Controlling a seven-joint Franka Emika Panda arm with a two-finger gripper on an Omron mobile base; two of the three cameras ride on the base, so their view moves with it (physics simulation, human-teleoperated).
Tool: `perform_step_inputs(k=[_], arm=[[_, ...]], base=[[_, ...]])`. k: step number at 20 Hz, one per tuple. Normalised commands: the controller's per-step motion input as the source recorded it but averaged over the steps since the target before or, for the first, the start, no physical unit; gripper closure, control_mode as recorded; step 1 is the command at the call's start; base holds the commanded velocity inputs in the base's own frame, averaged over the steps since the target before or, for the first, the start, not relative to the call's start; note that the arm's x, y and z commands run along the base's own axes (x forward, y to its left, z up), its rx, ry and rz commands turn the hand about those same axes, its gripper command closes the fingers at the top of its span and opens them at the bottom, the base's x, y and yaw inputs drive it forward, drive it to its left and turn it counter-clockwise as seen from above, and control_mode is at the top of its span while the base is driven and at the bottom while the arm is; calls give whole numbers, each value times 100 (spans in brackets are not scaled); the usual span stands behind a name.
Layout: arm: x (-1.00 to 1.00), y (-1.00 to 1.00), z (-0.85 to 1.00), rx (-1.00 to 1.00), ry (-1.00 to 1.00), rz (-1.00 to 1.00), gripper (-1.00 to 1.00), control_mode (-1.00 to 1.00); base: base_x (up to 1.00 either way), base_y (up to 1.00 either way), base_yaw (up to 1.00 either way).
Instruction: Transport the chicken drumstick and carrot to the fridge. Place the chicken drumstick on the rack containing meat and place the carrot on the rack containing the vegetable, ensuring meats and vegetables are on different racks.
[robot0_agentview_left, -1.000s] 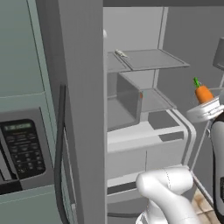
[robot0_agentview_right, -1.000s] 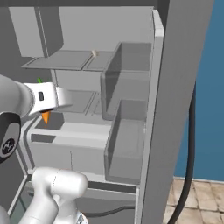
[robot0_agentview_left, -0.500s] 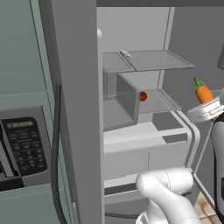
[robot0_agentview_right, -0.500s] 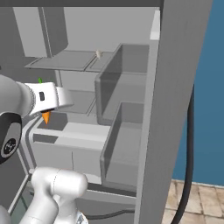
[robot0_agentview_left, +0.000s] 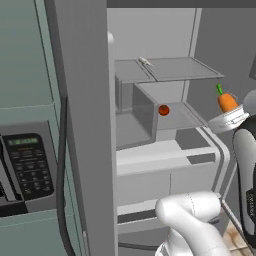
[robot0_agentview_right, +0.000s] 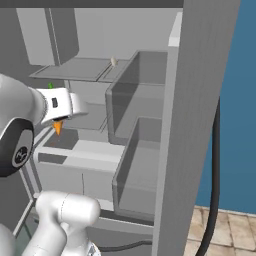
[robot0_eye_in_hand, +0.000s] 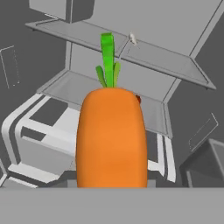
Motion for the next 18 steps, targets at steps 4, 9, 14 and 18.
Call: perform_step_inputs(k=[4,9,14,18], arm=[[94,3,0,-2,0,0,100,-100],[97,7,-1,-2,0,0,100,-100],[97,3,-1,0,0,0,100,-100],[40,14,-27,0,7,0,100,-100]], base=[[0,0,0],[0,0,0],[0,0,0],[0,0,0]])
